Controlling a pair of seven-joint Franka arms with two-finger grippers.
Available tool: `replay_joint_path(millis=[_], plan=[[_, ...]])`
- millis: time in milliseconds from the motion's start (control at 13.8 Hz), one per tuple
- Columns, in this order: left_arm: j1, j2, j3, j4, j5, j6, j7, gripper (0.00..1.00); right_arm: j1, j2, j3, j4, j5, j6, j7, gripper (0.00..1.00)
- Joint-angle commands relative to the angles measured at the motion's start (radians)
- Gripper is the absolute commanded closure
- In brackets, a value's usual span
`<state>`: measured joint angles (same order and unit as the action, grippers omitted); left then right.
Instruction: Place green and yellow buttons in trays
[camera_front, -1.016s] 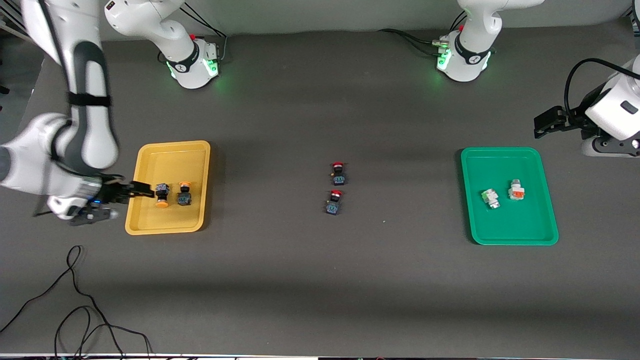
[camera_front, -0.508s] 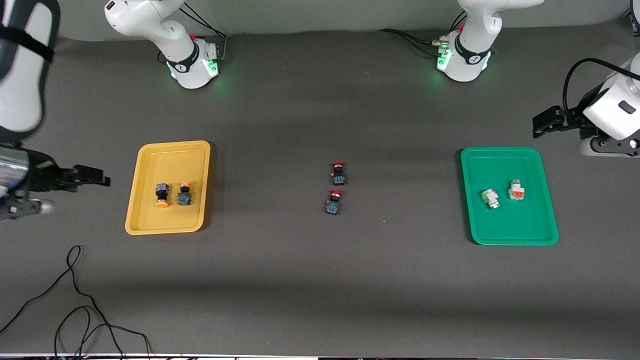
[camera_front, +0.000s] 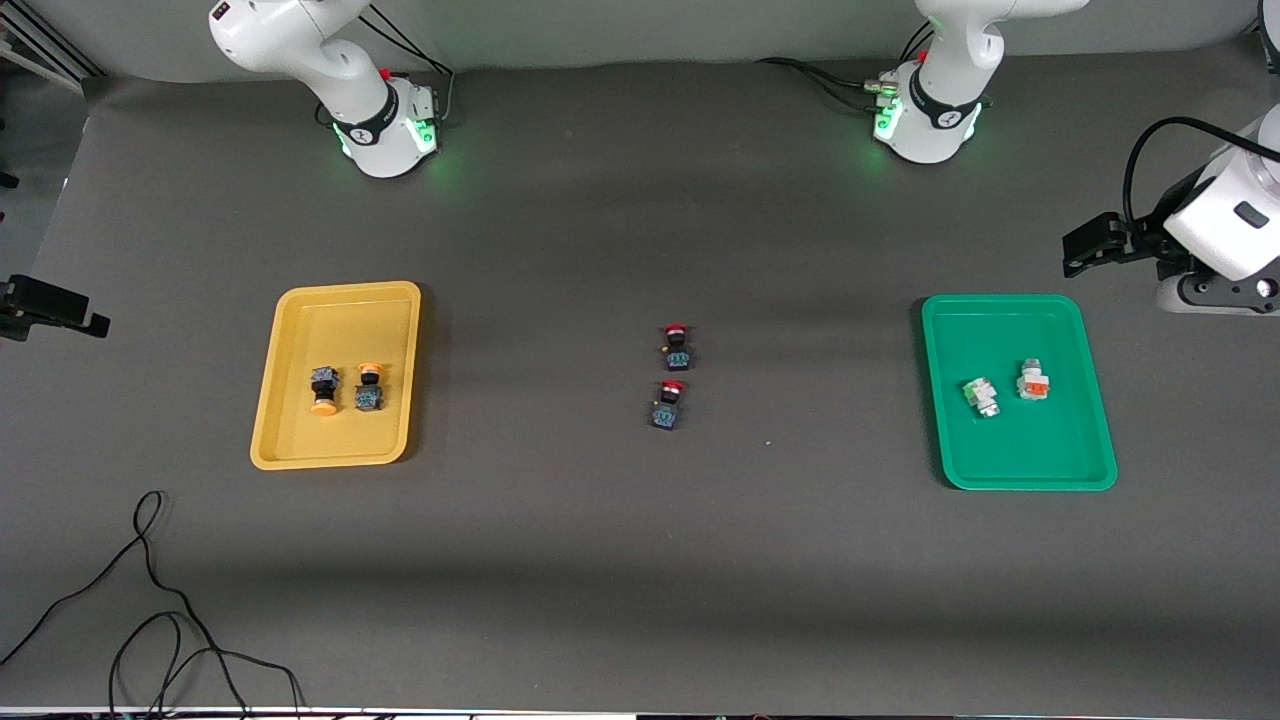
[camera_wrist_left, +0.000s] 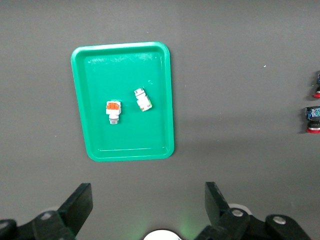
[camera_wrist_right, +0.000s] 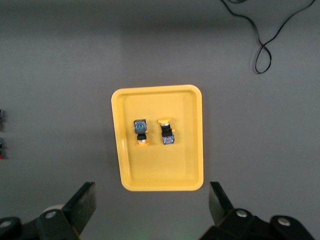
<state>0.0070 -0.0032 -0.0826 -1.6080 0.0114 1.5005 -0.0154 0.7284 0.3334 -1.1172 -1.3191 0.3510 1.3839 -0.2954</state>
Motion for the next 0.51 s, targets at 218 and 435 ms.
replay_joint_path(millis=[218,435], plan=[[-0.012,-0.015,0.007,-0.001,-0.007,0.007,0.005,0.00,0.046,0.001,0.004,0.003,-0.026,-0.026,0.059,0.00],[-0.012,-0.011,0.007,-0.001,-0.007,0.007,0.005,0.00,0.034,-0.004,0.013,0.001,-0.027,-0.028,0.061,0.00]])
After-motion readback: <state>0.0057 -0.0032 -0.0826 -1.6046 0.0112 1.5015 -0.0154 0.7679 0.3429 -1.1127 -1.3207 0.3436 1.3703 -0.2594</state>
